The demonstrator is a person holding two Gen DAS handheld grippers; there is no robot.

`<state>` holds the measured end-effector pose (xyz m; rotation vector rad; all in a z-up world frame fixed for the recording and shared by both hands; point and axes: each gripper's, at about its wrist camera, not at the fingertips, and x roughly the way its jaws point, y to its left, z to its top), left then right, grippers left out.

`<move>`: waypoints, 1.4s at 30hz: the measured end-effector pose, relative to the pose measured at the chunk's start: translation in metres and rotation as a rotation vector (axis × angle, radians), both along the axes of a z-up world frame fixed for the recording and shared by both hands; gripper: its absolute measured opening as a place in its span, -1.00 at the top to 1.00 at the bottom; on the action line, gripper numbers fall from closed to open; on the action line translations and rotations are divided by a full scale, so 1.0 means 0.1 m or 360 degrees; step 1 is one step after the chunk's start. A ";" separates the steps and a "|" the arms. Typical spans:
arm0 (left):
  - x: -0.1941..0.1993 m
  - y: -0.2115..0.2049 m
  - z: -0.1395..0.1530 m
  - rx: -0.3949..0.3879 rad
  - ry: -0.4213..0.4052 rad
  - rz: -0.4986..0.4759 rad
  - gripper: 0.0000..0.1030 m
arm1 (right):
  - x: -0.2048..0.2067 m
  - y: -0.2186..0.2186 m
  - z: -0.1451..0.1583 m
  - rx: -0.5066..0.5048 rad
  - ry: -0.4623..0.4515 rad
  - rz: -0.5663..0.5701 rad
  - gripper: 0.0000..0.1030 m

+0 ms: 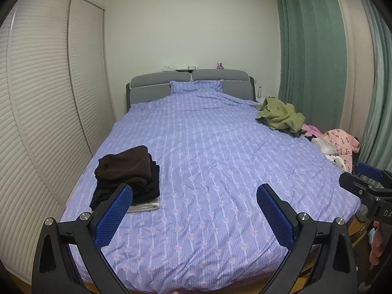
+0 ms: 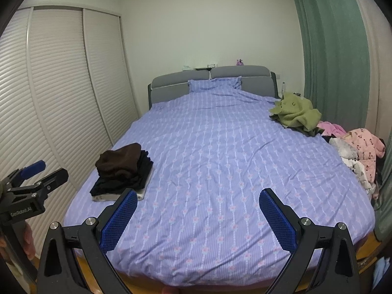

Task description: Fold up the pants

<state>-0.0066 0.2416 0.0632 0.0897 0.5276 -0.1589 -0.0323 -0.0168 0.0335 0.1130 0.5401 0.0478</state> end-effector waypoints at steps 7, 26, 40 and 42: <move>-0.11 -0.04 0.04 0.0015 -0.0035 -0.0032 -1.00 | -0.04 0.04 0.04 -0.0008 -0.0019 -0.0007 -0.96; -0.16 -0.06 0.04 -0.0041 -0.0015 -0.0057 -1.00 | -0.09 0.05 0.06 -0.0026 -0.0022 -0.0020 -0.96; -0.13 -0.10 0.04 -0.0039 -0.0011 -0.0051 -1.00 | -0.09 0.02 0.07 -0.0027 -0.0020 -0.0032 -0.96; -0.12 -0.11 0.04 -0.0038 -0.0011 -0.0053 -1.00 | -0.09 0.01 0.06 -0.0026 -0.0018 -0.0036 -0.96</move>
